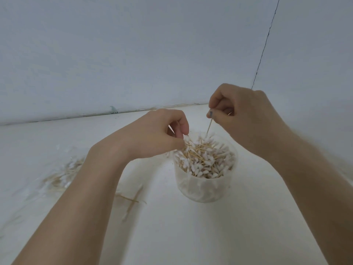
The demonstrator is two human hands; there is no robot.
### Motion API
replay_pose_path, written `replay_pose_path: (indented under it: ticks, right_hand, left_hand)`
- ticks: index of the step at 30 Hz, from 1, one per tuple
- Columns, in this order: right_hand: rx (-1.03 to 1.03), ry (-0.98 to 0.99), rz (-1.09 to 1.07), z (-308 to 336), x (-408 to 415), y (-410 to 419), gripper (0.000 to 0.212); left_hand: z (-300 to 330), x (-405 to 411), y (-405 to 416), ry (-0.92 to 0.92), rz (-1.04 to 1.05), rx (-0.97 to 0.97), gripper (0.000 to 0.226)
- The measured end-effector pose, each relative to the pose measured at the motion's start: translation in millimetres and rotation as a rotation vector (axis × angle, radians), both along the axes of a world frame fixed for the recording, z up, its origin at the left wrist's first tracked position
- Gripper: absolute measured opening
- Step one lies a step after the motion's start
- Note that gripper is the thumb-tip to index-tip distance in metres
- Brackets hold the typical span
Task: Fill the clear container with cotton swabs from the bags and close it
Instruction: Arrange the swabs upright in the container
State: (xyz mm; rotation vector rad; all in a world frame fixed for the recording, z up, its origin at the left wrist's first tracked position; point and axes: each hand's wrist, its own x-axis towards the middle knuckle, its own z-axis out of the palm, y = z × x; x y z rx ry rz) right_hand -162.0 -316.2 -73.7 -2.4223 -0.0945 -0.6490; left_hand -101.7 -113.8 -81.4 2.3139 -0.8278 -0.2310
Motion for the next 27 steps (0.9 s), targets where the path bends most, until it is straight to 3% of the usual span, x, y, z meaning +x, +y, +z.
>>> replay_pose_path:
  ticks: [7, 12, 16, 20, 27]
  right_hand:
    - [-0.169, 0.278, 0.011, -18, 4, 2, 0.018]
    - [0.067, 0.333, 0.052, -17, 8, -3, 0.022]
    - [0.455, 0.433, 0.131, -27, 11, -10, 0.013]
    - [0.825, 0.591, 0.246, -34, 14, -17, 0.019]
    - [0.853, 0.638, 0.236, -45, 19, -12, 0.022]
  left_hand:
    - [0, 0, -1, -0.052, -0.012, -0.02, 0.014]
    - [-6, 0, -9, -0.111, 0.011, 0.062, 0.011]
    - [-8, -7, -18, -0.167, 0.029, 0.119, 0.021]
    - [-9, -8, -20, -0.156, 0.004, 0.107, 0.029]
    - [-15, -5, -20, -0.138, -0.019, 0.101, 0.026]
